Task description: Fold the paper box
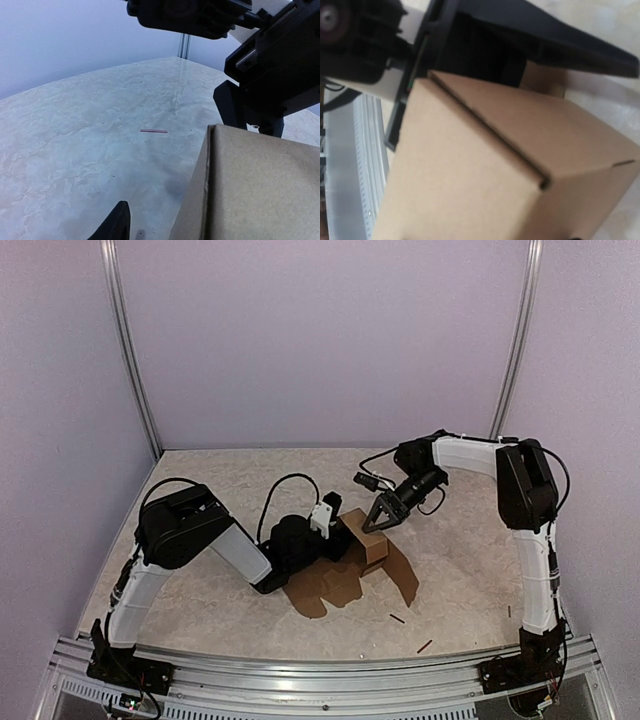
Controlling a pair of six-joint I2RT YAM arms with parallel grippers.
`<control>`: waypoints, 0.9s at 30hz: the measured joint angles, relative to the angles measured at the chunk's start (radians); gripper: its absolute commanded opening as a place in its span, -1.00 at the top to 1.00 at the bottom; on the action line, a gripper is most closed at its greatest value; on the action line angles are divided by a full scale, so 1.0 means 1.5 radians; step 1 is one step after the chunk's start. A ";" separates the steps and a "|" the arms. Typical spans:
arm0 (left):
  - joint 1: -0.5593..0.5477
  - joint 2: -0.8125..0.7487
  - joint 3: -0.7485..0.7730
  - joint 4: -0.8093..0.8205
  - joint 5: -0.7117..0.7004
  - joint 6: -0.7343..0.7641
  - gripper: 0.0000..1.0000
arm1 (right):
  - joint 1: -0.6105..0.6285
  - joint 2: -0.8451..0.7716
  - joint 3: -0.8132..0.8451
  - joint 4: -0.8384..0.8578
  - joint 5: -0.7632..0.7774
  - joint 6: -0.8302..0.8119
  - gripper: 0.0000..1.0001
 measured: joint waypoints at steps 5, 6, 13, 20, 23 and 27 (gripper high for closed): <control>0.000 -0.016 -0.036 0.028 0.006 0.020 -0.05 | -0.007 0.009 0.023 -0.035 -0.002 -0.023 -0.52; 0.000 -0.019 -0.040 0.031 0.008 0.021 -0.03 | -0.008 0.009 0.023 -0.039 -0.002 -0.025 -0.52; 0.005 -0.021 -0.042 0.042 0.032 0.033 0.32 | -0.009 0.009 0.023 -0.044 -0.002 -0.029 -0.53; 0.008 -0.021 -0.007 0.028 0.051 0.035 0.47 | -0.008 0.009 0.023 -0.046 -0.002 -0.031 -0.52; 0.008 -0.021 0.005 0.023 0.058 0.035 0.49 | -0.004 0.009 0.023 -0.047 -0.003 -0.033 -0.52; 0.008 -0.020 0.022 -0.001 0.066 0.035 0.31 | 0.000 0.009 0.024 -0.055 -0.007 -0.038 -0.52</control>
